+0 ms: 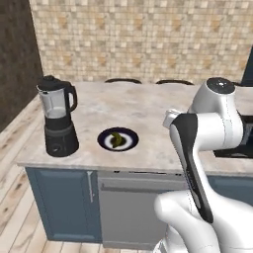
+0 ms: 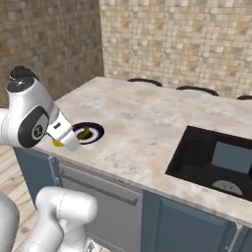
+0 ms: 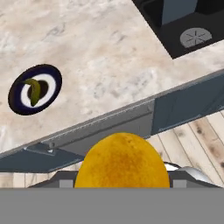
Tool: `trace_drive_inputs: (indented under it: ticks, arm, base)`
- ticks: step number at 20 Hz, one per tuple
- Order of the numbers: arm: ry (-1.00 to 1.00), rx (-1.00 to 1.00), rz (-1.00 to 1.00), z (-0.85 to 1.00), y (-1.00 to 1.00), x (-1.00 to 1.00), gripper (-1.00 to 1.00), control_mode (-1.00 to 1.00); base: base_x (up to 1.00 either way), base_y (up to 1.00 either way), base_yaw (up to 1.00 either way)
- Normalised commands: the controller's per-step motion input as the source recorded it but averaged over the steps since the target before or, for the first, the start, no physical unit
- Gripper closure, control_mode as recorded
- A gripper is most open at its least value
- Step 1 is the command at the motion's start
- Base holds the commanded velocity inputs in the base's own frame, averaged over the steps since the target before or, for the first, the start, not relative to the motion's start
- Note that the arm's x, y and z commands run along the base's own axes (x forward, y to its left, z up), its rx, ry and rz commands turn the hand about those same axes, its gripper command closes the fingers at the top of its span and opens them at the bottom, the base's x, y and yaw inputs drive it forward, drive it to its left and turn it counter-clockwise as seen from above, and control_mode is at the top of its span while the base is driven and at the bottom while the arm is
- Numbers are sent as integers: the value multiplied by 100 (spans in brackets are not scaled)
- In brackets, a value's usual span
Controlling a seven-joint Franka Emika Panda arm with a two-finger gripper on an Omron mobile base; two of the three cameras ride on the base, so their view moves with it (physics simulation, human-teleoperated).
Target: Pick the banana and mango from the fridge and place them on the plate next to the blender to make a fruit smoothie.
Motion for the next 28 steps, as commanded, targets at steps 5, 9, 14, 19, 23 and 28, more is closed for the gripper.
trace_drive_inputs:
  ticks: [5,9,14,19,23,28]
  arm:
    - [0,0,0,0,0,0,100,100]
    - [0,0,0,0,0,0,100,100]
    - [42,0,-7,-100,1,63,100,-100]
    - [32,0,0,-94,-7,100,100,-100]
    - [9,0,2,-60,0,100,100,-100]
    - [0,0,2,-49,0,92,100,-100]
  base:
    - [73,71,-28]
    - [45,46,-18]
    - [0,0,0]
    - [0,0,0]
    - [0,0,0]
    - [0,0,0]
